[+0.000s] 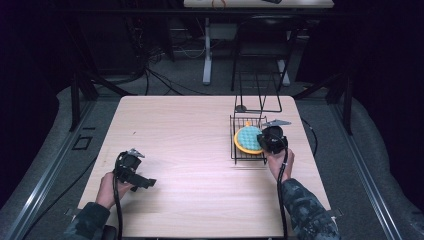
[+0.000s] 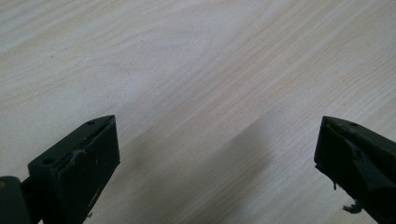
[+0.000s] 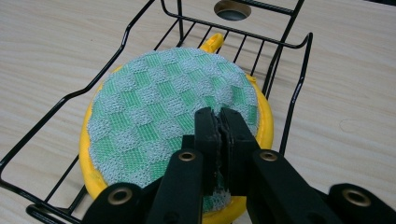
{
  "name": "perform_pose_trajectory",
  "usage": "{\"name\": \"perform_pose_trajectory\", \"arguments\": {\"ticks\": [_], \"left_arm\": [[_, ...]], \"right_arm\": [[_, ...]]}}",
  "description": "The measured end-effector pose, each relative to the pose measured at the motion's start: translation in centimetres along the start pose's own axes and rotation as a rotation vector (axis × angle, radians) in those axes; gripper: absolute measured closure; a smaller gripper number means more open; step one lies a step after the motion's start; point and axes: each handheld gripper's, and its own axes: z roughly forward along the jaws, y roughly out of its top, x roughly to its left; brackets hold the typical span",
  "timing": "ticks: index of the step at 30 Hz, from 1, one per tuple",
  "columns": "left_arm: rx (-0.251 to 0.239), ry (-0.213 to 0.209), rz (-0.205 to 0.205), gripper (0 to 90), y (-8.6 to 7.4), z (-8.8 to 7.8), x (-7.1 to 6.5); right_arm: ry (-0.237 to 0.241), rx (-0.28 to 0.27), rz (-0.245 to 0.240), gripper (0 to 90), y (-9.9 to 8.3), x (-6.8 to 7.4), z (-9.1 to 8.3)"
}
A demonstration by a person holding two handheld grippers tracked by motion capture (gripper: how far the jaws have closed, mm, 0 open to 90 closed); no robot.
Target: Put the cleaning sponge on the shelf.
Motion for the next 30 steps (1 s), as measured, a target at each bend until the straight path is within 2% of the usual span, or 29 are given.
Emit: {"name": "perform_pose_trajectory", "arguments": {"ticks": [19, 21, 22, 23, 24, 25, 26, 27, 30], "left_arm": [[0.002, -0.004, 0.003, 0.2, 0.1, 0.1, 0.0], [-0.003, -0.005, -0.004, 0.2, 0.1, 0.0, 0.0], [-0.001, -0.003, 0.002, 0.2, 0.0, 0.0, 0.0], [-0.005, 0.003, -0.001, 0.2, 0.0, 0.0, 0.0], [-0.006, -0.005, -0.005, 0.2, 0.0, -0.1, 0.0], [-0.006, -0.003, 0.0, 0.2, -0.1, -0.1, 0.1], [-0.006, -0.004, 0.0, 0.2, -0.1, -0.1, 0.1], [-0.007, -0.004, -0.004, 0.2, -0.1, -0.1, 0.0], [-0.005, -0.002, 0.003, 0.2, 0.0, -0.1, 0.0]], "right_arm": [[0.004, -0.008, -0.007, 82.6, 0.1, -0.2, 0.1], [0.009, -0.017, -0.004, 76.7, 0.1, -0.3, 0.0], [0.019, -0.022, -0.008, 70.5, 0.1, -0.3, -0.3], [0.019, -0.022, -0.008, 70.5, 0.1, -0.3, -0.3], [0.027, -0.025, -0.013, 64.5, 0.1, -0.3, -0.5], [0.027, -0.025, -0.013, 64.5, 0.1, -0.3, -0.5], [0.039, -0.032, -0.017, 56.8, 0.2, -0.1, -0.9], [0.047, -0.027, -0.029, 53.2, 0.3, -0.1, -1.2], [0.071, -0.026, -0.029, 47.0, 0.4, 0.0, -1.6]]}}
